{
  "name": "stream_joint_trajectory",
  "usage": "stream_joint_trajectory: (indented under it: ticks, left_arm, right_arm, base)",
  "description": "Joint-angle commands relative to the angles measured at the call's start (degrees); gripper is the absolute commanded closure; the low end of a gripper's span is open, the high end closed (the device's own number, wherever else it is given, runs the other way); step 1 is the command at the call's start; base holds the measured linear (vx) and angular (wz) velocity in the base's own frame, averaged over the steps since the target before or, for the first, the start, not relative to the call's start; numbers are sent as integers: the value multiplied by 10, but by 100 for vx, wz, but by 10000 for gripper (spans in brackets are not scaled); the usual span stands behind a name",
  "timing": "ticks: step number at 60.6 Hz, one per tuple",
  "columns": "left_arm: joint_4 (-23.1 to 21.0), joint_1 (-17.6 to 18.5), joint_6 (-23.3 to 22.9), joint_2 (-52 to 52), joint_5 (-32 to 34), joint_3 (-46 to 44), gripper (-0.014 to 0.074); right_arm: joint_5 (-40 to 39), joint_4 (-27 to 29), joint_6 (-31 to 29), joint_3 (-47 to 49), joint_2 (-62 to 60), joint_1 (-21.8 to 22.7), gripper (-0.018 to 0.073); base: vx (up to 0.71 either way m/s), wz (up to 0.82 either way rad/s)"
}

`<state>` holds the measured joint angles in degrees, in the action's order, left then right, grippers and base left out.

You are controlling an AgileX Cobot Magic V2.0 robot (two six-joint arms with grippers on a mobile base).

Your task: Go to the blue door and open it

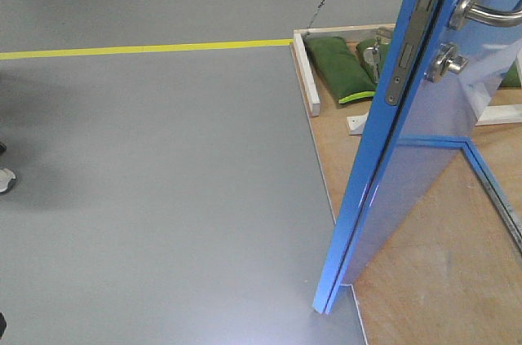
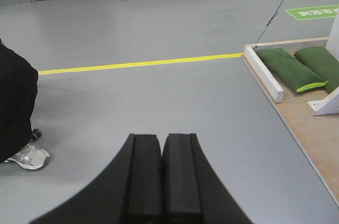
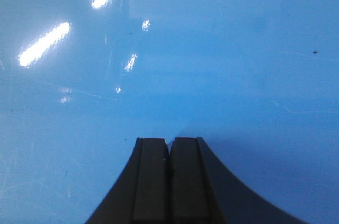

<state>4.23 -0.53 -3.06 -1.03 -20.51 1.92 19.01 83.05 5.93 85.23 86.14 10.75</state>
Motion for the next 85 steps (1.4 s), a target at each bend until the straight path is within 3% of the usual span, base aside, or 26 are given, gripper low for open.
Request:
stream_joint_trajectory:
  ticks: [1,85]
  left_arm:
    - [1,0,-2,-6,46,-19,526]
    - [1,0,-2,-6,46,-19,526]
  right_arm:
    - [55,12,-7,20,-16,-11,564]
    - [55,12,-7,20,-16,-11,564]
  base:
    - [0,0]
    - [0,0]
